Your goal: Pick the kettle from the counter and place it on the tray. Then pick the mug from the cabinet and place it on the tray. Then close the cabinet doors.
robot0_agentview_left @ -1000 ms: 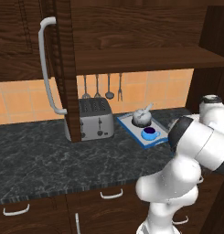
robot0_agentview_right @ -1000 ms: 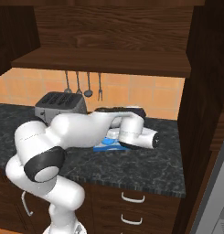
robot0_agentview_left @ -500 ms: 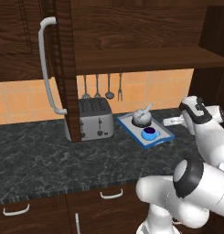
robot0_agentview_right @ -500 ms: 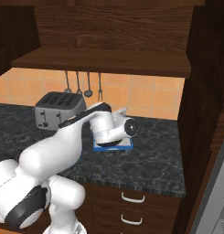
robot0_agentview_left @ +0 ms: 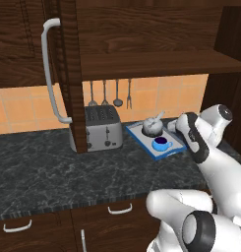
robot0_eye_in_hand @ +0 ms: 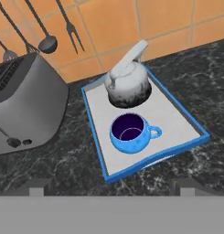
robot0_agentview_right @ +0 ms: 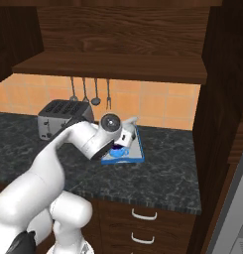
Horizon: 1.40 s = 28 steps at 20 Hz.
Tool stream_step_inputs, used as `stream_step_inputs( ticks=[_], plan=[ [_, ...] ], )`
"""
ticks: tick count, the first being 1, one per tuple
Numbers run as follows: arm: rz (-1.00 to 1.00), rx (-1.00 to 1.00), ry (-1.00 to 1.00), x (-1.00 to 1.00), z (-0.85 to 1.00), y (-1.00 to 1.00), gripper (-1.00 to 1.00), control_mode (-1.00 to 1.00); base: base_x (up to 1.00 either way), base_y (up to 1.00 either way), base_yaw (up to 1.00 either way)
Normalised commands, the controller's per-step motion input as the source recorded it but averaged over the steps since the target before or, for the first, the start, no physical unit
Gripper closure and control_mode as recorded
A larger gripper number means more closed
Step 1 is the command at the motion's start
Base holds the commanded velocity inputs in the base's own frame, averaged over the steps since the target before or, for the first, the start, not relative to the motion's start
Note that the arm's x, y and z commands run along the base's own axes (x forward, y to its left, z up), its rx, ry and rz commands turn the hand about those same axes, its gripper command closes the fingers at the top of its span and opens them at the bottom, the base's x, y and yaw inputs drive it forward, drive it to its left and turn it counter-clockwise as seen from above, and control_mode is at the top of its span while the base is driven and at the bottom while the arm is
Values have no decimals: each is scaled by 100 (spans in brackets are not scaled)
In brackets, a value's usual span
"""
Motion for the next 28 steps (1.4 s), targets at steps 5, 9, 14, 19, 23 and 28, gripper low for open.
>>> stream_step_inputs(
  ticks=[5,9,14,19,23,28],
  plan=[
    [-9,0,0,-53,32,-11,-100,-100,0,0,0],
    [-16,0,0,-41,72,-18,-100,-100,0,0,0],
    [-9,0,0,-25,36,-26,-100,-100,0,0,0],
    [-6,0,0,-17,21,-23,-100,-100,0,0,0],
    [-6,0,-4,-34,18,-24,-100,-100,0,0,0],
    [-6,0,-7,-34,25,-22,-100,-100,0,0,0]
  ],
)
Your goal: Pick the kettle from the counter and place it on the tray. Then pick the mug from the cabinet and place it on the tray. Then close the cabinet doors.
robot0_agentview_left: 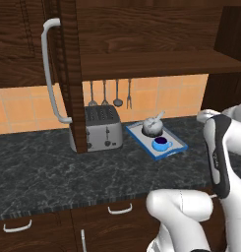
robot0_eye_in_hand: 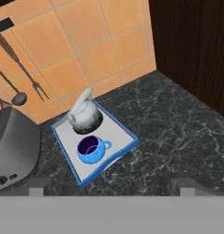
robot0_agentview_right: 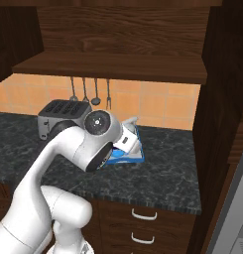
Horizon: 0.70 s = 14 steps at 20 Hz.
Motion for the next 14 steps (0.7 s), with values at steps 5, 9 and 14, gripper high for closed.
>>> stream_step_inputs(
  ticks=[5,9,14],
  plan=[
    [-1,4,-4,-40,40,-16,-100,-100,0,0,0],
    [0,5,-3,-47,45,-3,-100,-100,0,0,0],
    [0,1,0,-24,17,-5,-100,-100,0,0,0]
  ],
)
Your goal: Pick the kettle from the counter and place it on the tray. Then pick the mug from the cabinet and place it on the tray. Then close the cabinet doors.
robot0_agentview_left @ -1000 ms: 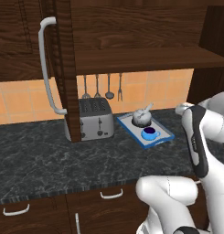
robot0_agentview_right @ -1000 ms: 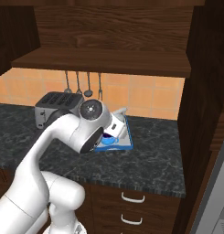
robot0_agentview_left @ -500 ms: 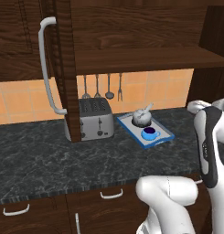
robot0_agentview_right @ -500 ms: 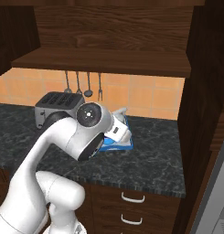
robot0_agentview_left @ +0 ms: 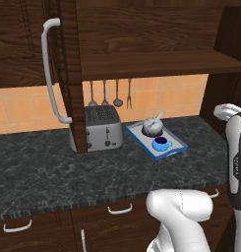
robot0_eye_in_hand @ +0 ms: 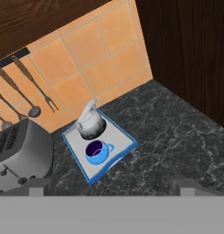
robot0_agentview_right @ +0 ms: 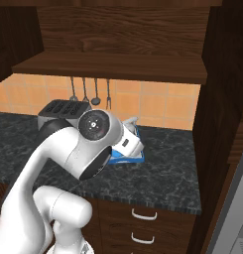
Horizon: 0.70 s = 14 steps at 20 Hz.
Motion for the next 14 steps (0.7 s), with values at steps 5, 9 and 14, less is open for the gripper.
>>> stream_step_inputs(
  ticks=[5,9,14],
  plan=[
    [0,0,0,-12,0,-18,100,-100,0,0,0],
    [0,7,-1,-28,0,-46,100,-100,0,0,0],
    [0,28,-7,-64,15,-58,100,-100,0,0,0]
  ],
)
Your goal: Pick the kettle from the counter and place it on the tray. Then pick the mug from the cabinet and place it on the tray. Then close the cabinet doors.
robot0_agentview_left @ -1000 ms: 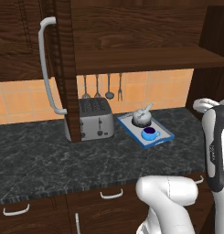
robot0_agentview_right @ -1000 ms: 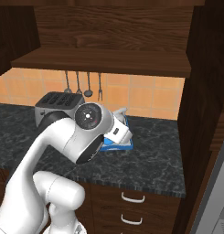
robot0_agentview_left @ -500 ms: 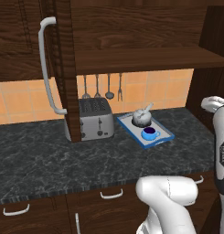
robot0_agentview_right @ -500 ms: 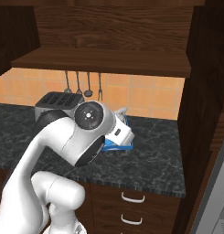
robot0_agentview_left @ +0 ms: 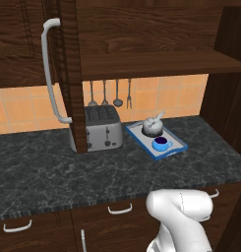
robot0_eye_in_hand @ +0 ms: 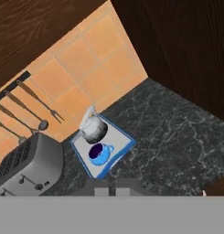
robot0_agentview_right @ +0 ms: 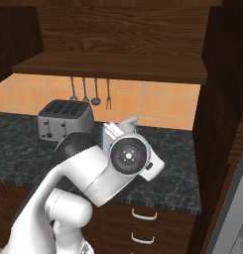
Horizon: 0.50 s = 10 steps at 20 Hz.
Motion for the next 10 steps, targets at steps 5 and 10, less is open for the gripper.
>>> stream_step_inputs(
  ticks=[5,10],
  plan=[
    [1,34,-2,-51,39,-46,100,-100,0,0,0],
    [1,14,0,-13,4,-20,100,-100,0,0,0]
  ],
)
